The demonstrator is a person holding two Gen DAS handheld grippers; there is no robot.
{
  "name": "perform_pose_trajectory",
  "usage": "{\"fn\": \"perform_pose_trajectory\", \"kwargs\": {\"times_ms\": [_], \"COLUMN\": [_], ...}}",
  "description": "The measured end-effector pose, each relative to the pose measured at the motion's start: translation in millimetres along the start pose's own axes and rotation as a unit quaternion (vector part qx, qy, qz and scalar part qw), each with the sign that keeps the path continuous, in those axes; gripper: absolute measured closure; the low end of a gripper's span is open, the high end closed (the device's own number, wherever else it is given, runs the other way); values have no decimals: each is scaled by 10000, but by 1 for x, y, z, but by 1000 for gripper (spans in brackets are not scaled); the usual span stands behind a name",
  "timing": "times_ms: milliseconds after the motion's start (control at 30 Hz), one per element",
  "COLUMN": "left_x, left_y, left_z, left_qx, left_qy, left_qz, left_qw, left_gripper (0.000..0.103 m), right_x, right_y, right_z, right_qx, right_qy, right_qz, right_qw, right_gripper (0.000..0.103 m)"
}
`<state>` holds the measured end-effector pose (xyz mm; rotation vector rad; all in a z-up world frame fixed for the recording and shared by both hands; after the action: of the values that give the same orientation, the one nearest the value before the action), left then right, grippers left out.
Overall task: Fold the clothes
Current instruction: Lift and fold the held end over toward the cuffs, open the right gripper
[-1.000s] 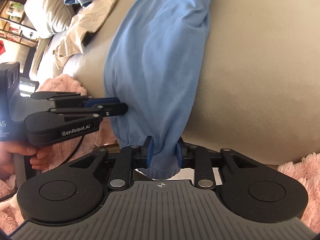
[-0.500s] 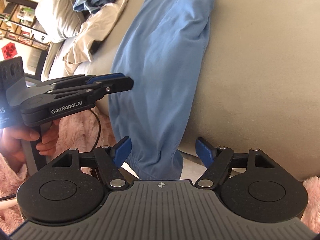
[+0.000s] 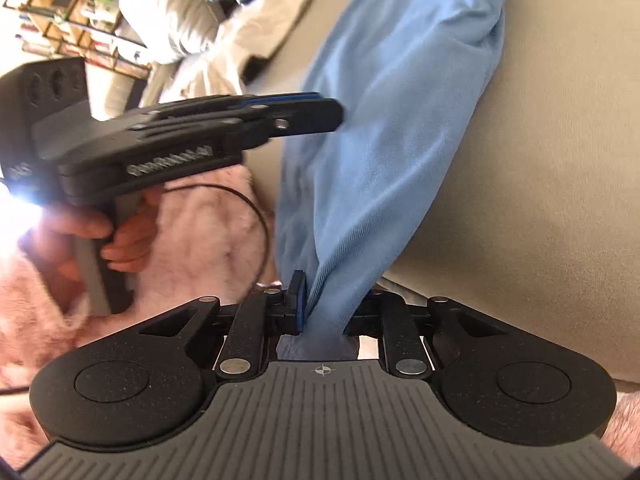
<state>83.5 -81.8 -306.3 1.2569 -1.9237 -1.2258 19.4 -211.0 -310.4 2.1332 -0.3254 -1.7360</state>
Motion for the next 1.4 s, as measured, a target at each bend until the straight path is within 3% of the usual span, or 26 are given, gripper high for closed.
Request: {"fn": "perform_pose_trajectory", "kwargs": {"times_ms": [100, 200, 333, 567, 700, 900, 967, 1000, 1033, 1067, 1200, 1300, 1400], "left_x": [9, 4, -28, -92, -136, -179, -186, -188, -187, -186, -155, -127, -114], "left_y": [-19, -11, 19, 59, 59, 49, 41, 36, 31, 25, 5, -6, -24], "left_z": [-2, -19, -59, -122, -140, -146, -141, -138, -133, -128, -107, -99, -104], "left_qx": [-525, -612, -17, 1016, 1219, 1323, 1297, 1262, 1211, 1154, 1140, 1280, 1254], "left_qy": [-466, -618, -274, 309, 951, 1687, 1856, 1918, 1950, 1977, 1631, 1185, 857], "left_qz": [6, 197, 148, -858, -1218, -1409, -1487, -1481, -1413, -1327, -906, -775, -1156], "left_qw": [9975, 9960, 9995, 9906, 9804, 9665, 9626, 9620, 9630, 9644, 9758, 9816, 9816], "left_gripper": [87, 87, 85, 79, 79, 79, 78, 77, 77, 77, 77, 70, 66], "right_x": [-5, -6, -13, -31, -35, -34, -23, -14, -1, 8, 17, 10, 9], "right_y": [8, 7, 9, 25, 33, 35, 36, 36, 33, 31, 38, 53, 62], "right_z": [-5, -7, -18, -62, -113, -208, -240, -256, -271, -279, -278, -263, -248], "right_qx": [243, 297, 401, 887, 1397, 2043, 2311, 2455, 2510, 2435, 2092, 1941, 1600], "right_qy": [-190, -319, -404, -739, -1043, -1121, -1152, -1218, -1398, -1541, -1596, -861, 25], "right_qz": [-229, -339, -535, -1089, -1353, -1389, -1171, -980, -720, -538, -318, 127, 906], "right_qw": [9993, 9985, 9969, 9873, 9753, 9625, 9590, 9567, 9551, 9561, 9642, 9771, 9829], "right_gripper": [87, 88, 88, 88, 88, 87, 77, 57, 23, 15, 16, 17, 25]}}
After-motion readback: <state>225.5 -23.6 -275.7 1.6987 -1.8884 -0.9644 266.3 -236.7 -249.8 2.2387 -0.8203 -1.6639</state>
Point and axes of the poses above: each gripper's, at about its wrist camera, not at the fingertips, and y roughly against the way its jaws point, x to its right, z to its underside, the point moved 6 cm from there along -y, roughly the way its jaws point, and after that the axes turned 15 degrees about -z, right-handed, at the moved point
